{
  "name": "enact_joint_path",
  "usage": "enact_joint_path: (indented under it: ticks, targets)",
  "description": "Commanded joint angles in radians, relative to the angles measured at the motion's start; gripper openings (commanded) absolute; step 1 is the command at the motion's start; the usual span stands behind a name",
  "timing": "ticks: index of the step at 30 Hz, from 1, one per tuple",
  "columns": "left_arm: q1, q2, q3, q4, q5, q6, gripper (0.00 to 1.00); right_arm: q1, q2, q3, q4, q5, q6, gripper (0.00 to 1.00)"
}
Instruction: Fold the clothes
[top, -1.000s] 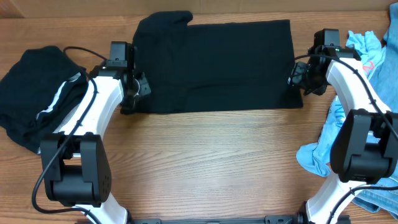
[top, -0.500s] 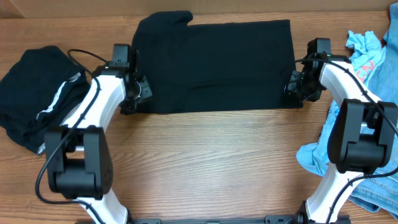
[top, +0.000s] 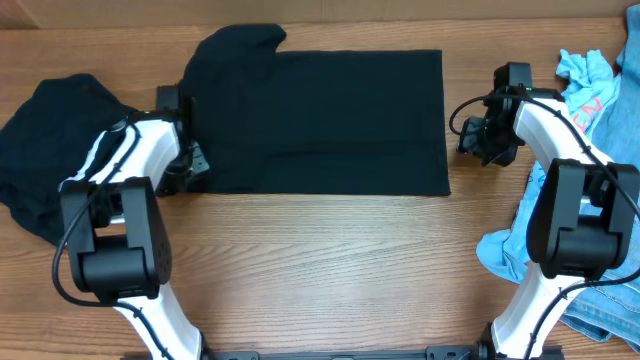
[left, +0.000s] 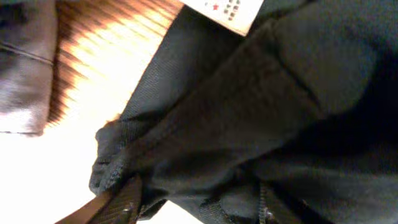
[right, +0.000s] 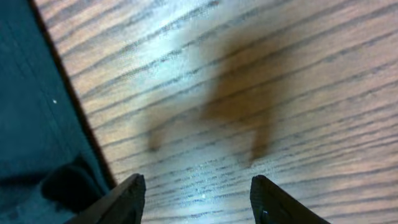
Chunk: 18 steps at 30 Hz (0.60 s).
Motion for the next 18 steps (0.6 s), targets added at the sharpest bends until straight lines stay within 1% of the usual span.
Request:
enact_joint_path:
  ticks: [1, 4, 7, 8, 10, 11, 12, 13, 16, 18]
  targets:
    - [0.006, 0.025, 0.008, -0.007, 0.008, 0.046, 0.63, -0.004, 0.006, -0.007, -0.01, -0.016, -0.005, 0.58]
    - [0.004, 0.025, 0.008, -0.014, 0.008, 0.057, 0.63, -0.004, -0.005, 0.025, -0.063, -0.077, -0.015, 0.58]
    - [0.004, 0.025, 0.008, -0.014, 0.009, 0.058, 0.63, -0.002, -0.071, 0.081, -0.109, -0.135, -0.048, 0.58]
    - [0.004, 0.025, 0.008, -0.014, 0.009, 0.057, 0.63, 0.0, -0.102, 0.088, -0.114, -0.173, -0.07, 0.54]
    - [0.004, 0.025, 0.008, -0.02, 0.032, 0.057, 0.63, 0.008, -0.129, 0.088, -0.146, -0.238, -0.09, 0.39]
    - [0.004, 0.025, 0.008, -0.024, 0.044, 0.057, 0.63, 0.01, -0.124, 0.079, -0.16, -0.247, -0.09, 0.33]
    - [0.004, 0.025, 0.008, -0.032, 0.056, 0.057, 0.63, 0.014, -0.124, 0.053, -0.154, -0.248, -0.09, 0.32]
    - [0.004, 0.025, 0.008, -0.044, 0.057, 0.057, 0.63, 0.02, -0.123, 0.026, -0.143, -0.251, -0.09, 0.32]
    - [0.004, 0.025, 0.008, -0.084, 0.057, 0.057, 0.63, 0.051, -0.123, -0.042, -0.119, -0.345, -0.147, 0.32]
    - [0.004, 0.025, 0.008, -0.119, 0.058, 0.057, 0.63, 0.097, -0.123, -0.109, -0.054, -0.344, -0.146, 0.32]
